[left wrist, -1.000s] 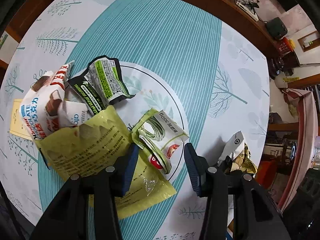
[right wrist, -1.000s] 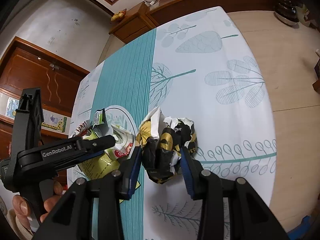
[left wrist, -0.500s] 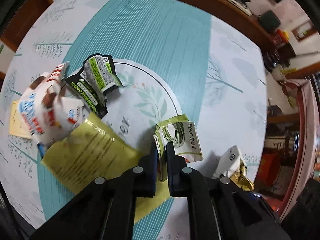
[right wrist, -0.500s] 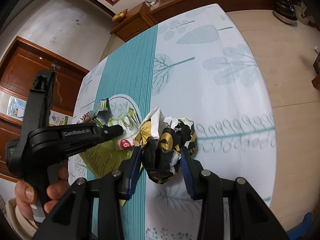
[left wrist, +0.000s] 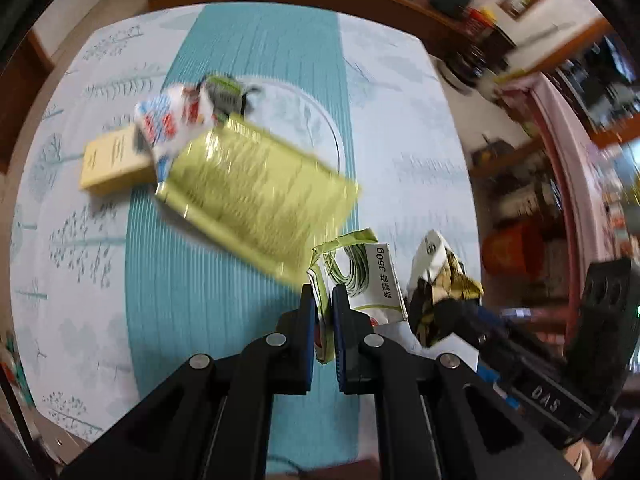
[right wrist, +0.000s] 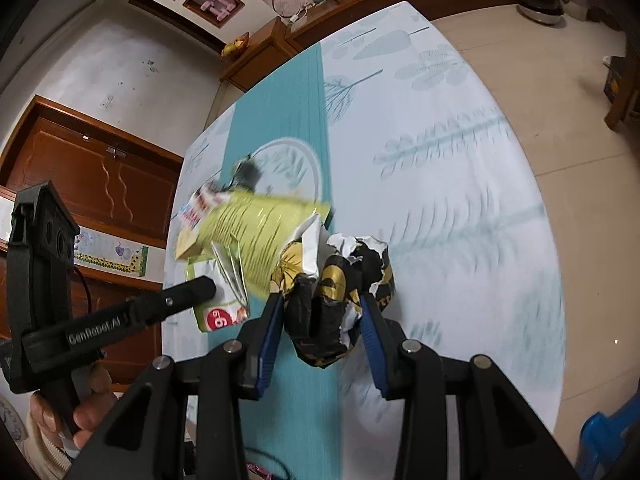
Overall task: Collect trash
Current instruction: 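Carry the foil wrapper and snack bag down over the black bin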
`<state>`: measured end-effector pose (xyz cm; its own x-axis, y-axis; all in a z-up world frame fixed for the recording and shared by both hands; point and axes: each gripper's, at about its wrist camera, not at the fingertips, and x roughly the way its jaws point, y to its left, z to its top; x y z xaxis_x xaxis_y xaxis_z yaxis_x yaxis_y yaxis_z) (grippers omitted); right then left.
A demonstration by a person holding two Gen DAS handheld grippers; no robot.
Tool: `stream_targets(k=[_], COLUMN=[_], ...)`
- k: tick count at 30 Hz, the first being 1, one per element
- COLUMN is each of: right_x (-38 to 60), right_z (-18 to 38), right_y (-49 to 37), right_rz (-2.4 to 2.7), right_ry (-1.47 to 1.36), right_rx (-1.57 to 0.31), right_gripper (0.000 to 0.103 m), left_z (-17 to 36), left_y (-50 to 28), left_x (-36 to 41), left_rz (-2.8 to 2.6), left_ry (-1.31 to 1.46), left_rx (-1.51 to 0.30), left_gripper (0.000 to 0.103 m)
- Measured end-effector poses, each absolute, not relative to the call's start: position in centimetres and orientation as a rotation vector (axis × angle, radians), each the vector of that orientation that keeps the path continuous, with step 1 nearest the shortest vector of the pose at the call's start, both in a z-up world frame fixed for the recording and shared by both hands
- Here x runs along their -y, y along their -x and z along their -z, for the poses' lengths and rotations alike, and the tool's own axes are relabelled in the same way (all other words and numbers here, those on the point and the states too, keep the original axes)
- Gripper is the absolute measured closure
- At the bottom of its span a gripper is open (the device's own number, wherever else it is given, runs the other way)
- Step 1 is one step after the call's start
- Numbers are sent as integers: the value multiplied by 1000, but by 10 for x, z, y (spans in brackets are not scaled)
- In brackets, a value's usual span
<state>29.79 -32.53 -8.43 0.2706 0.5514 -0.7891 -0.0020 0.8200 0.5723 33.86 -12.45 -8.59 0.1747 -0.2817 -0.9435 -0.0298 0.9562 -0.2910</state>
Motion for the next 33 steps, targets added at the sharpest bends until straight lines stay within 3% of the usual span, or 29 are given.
stream_targets(k=[13,22,28,33], right_x=[250,210,210,217], right_z=[49,77,129,200], right_y=[-97,4,45,66], right_rz=[-158,-56,-9,36], right_ry=[-638,-665,-673,-699], right_rx=[-1121,-1211,-1310,-1381], right_gripper=[65,65,65,65], left_z=[67,89,141,219], left_y=[-169,-80,-40,-6], left_x=[56,49,58,72], left_rz=[500,560,551,550], left_ry=[87,-125,-191,-253], left_rx=[-1352,-1342,-1370,-1461], left_gripper=[97,97,97,97])
